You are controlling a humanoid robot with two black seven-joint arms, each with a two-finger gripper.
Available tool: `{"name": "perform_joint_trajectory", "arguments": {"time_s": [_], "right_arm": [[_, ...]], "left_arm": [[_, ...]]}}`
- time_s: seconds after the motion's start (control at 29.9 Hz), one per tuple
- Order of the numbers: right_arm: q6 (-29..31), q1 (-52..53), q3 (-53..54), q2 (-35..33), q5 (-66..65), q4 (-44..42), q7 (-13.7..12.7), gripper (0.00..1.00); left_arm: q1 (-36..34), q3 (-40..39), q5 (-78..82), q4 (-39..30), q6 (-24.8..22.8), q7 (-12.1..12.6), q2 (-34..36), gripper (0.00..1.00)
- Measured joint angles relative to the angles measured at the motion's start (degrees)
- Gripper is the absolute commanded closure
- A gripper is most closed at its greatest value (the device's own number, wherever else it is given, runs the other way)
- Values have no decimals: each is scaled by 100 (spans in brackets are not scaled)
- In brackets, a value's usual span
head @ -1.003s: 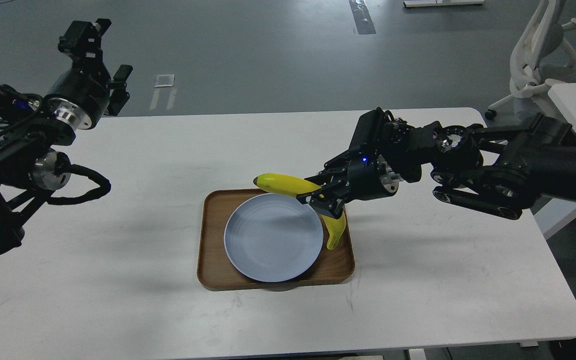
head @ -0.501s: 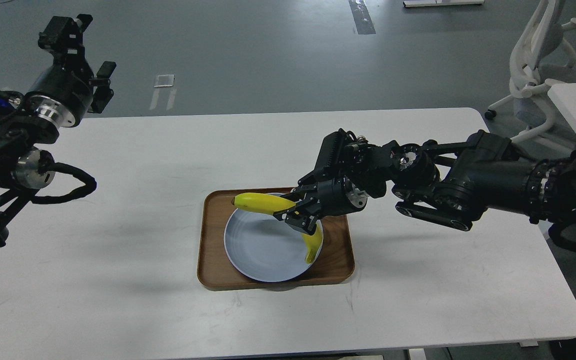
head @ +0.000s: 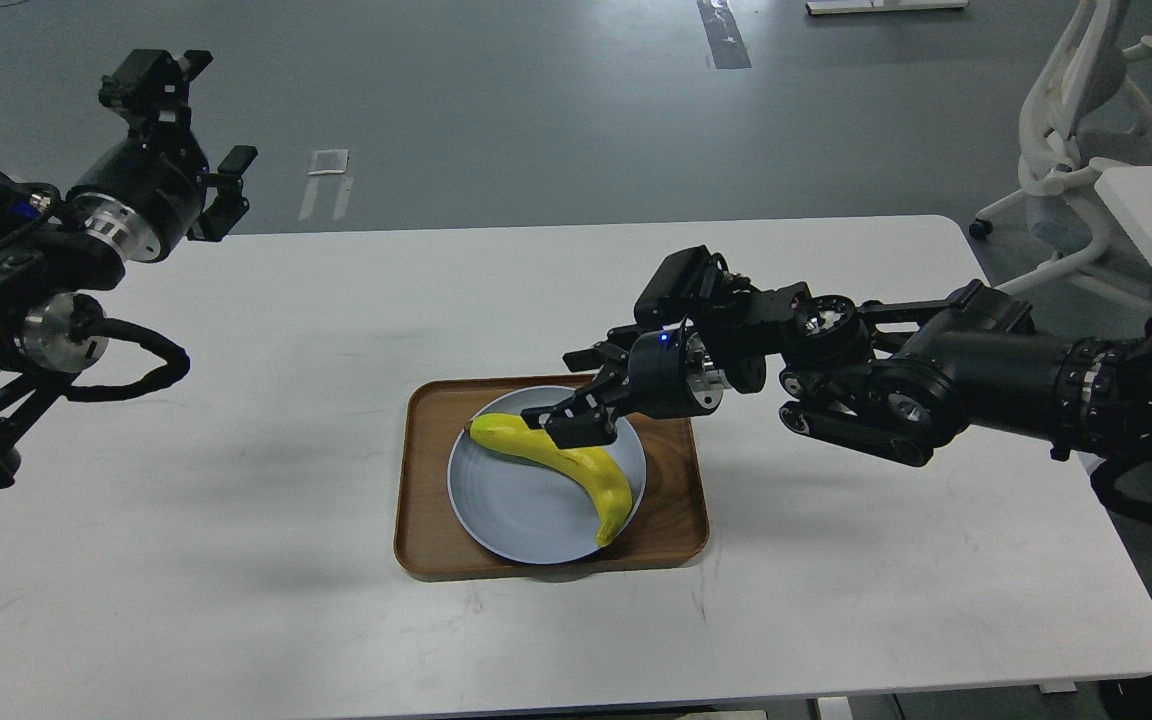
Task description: Place banana on plate with both arms
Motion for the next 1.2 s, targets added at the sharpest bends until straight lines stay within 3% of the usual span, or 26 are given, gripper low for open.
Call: {"name": "perform_joint_trajectory", "arguments": {"time_s": [0.07, 0.2, 0.37, 0.5, 0.67, 1.2], "right_arm": [[20, -6, 403, -158, 643, -18, -92, 0], [26, -149, 1215, -539, 2847, -98, -563, 0], [-5, -608, 2148, -926, 5847, -92, -919, 0], [-6, -1197, 3092, -1075, 7298, -92, -1274, 0], [10, -1844, 4033, -1045, 7655, -40, -1573, 0], [2, -1876, 4312, -777, 7714, -12, -1738, 0]], "left_arm": [[0, -6, -26, 1, -106, 9, -11, 2], [0, -17, -43, 1, -206, 17, -129, 2], [2, -127, -182, 6, -362, 226, -343, 2], [159, -122, -222, 9, -374, 303, -496, 2], [270, -176, -371, 0, -553, 245, -537, 2], [630, -538, -711, 8, -661, 227, -472, 2]]}}
